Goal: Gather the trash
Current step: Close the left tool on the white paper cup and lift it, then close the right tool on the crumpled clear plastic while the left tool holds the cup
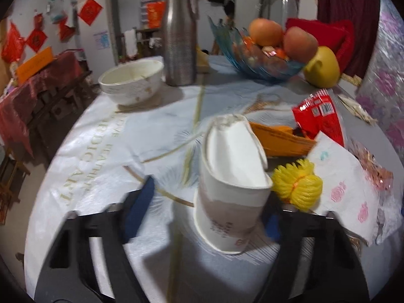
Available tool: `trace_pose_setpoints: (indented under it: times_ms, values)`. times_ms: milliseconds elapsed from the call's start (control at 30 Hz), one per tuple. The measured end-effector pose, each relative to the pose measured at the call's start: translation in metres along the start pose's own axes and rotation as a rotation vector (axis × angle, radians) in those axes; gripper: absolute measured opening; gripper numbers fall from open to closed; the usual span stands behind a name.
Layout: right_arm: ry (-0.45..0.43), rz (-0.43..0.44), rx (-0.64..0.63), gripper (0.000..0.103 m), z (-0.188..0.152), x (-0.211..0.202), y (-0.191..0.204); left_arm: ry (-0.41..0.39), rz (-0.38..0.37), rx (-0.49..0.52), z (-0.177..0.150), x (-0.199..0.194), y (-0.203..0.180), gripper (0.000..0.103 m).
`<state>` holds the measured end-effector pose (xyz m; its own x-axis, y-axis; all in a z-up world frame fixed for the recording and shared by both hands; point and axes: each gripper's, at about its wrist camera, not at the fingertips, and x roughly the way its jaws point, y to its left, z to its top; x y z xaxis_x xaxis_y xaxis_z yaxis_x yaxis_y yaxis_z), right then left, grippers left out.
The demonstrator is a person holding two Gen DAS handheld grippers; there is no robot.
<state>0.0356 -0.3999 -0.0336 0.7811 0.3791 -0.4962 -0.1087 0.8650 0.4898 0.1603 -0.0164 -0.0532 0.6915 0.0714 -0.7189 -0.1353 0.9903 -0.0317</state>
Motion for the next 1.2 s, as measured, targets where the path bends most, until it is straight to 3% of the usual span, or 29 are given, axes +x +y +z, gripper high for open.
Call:
trace_pose_setpoints:
  times_ms: [33, 200, 367, 500, 600, 633, 667, 800, 900, 1033, 1200]
  values:
    - [0.001, 0.001, -0.002, 0.088, 0.0, 0.0, 0.001, 0.013, -0.031, -0.009, 0.0, 0.002, 0.002, 0.038]
    - [0.012, 0.026, -0.023, 0.085, -0.001, -0.001, 0.005, -0.04, -0.039, -0.051, -0.006, -0.013, 0.011, 0.037]
    - [0.065, 0.051, -0.138, 0.066, -0.007, 0.005, 0.026, -0.088, 0.005, -0.045, -0.016, -0.034, 0.019, 0.037]
    - [0.111, -0.04, -0.119, 0.062, -0.007, 0.014, 0.023, -0.092, -0.043, -0.101, -0.024, -0.046, 0.035, 0.037]
    - [0.159, -0.04, -0.058, 0.036, -0.006, 0.023, 0.01, -0.086, -0.043, -0.105, -0.027, -0.048, 0.038, 0.037]
    - [0.174, -0.027, -0.059, 0.016, -0.007, 0.026, 0.01, -0.084, -0.044, -0.099, -0.028, -0.048, 0.036, 0.037]
    - [0.181, -0.006, -0.071, 0.011, -0.009, 0.026, 0.013, -0.084, -0.038, -0.088, -0.028, -0.048, 0.034, 0.037]
    - [0.117, 0.033, -0.107, 0.009, -0.009, 0.014, 0.018, -0.1, -0.027, -0.056, -0.028, -0.052, 0.028, 0.037]
    - [0.07, 0.112, -0.081, 0.009, -0.006, 0.003, 0.014, -0.107, -0.024, -0.053, -0.029, -0.053, 0.027, 0.037]
    - [0.073, 0.271, 0.035, 0.009, -0.001, -0.006, -0.005, -0.117, -0.031, -0.072, -0.029, -0.057, 0.033, 0.037]
    - [0.076, 0.372, 0.1, 0.009, 0.005, -0.016, -0.01, -0.148, -0.047, -0.126, -0.041, -0.077, 0.052, 0.037]
